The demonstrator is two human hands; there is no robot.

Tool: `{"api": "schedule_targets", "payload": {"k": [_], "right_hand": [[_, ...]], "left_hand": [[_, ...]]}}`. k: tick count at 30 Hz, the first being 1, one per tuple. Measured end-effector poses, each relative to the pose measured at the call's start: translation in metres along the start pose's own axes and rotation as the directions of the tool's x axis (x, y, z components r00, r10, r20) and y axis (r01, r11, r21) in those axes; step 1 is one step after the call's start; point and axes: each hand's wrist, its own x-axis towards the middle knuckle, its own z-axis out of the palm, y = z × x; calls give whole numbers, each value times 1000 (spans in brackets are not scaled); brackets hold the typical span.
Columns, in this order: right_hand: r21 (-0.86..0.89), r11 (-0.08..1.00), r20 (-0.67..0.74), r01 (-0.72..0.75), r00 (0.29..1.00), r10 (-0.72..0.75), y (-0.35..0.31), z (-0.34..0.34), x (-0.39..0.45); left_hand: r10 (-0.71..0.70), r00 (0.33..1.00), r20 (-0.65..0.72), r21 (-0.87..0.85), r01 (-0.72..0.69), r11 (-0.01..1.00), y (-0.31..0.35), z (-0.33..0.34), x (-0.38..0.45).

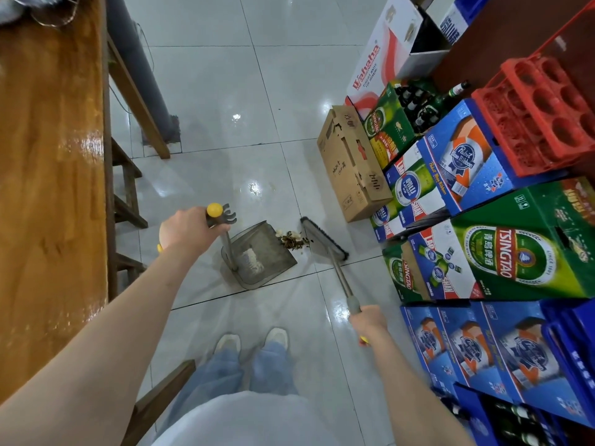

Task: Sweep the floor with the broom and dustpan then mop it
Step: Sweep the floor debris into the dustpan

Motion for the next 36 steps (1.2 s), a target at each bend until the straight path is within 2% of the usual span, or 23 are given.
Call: {"api": "schedule_targets", "payload": {"k": [6, 14, 21, 28, 36], "right_hand": [[92, 996, 60, -10, 998, 4, 15, 23, -28], [97, 995, -31, 28, 999, -25, 41, 18, -44], [109, 993, -30, 34, 999, -31, 18, 16, -30], [64, 996, 48, 62, 997, -65, 21, 30, -47], [-67, 977, -33, 202, 978, -205, 46, 29, -50]], "left_hand": [[9, 1000, -4, -2, -9, 1000, 0, 2, -1], [7, 1000, -8, 6, -7, 1000, -1, 3, -2], [13, 1000, -11, 21, -13, 1000, -2, 6, 1], [5, 1000, -16, 21, -5, 1000, -3, 6, 2], [10, 1000, -16, 15, -10, 1000, -6, 7, 3]]}}
